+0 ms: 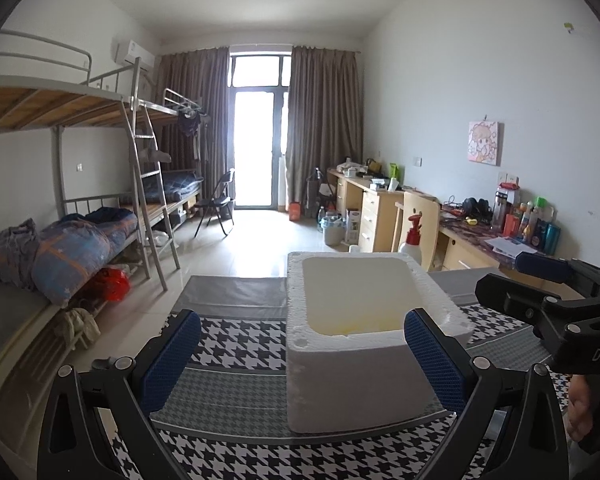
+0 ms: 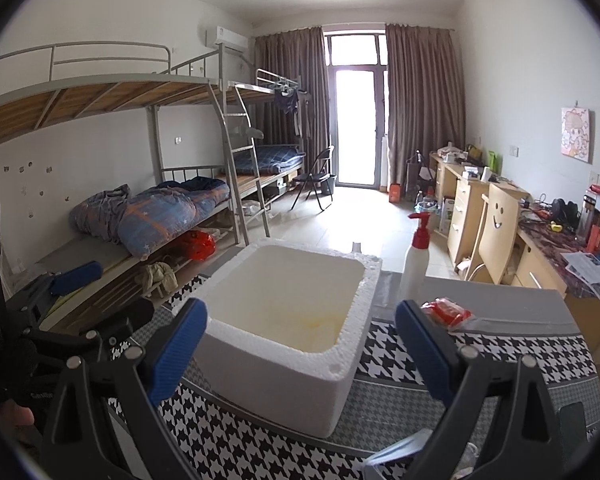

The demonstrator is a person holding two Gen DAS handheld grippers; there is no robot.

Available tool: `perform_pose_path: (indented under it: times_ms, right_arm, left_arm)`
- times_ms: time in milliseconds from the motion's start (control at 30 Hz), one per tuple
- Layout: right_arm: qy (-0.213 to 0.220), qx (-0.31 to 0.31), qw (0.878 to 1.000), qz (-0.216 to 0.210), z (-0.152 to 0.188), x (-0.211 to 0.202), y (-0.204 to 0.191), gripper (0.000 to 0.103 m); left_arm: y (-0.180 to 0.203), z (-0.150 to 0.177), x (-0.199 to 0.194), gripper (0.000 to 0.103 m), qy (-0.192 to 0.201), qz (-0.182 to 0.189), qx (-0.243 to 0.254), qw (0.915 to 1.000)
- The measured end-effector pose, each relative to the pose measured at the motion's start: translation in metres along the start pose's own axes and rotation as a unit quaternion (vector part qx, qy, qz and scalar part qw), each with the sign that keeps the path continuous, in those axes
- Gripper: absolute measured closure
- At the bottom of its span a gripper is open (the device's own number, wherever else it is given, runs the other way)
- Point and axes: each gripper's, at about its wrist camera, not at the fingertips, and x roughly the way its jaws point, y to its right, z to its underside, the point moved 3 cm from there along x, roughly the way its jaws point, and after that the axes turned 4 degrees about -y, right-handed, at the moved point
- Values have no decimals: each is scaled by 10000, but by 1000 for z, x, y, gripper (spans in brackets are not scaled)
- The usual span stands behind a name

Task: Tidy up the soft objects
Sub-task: 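Withdraw the right tool from the box back toward the remaining pile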

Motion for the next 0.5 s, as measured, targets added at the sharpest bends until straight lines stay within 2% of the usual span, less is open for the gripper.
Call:
perform_pose_path:
  times_ms: [500]
  right_arm:
    - [142,25,9997,192,21,-23,11,6]
  left_arm:
    - [23,17,-9,1,-4,272,102,9996]
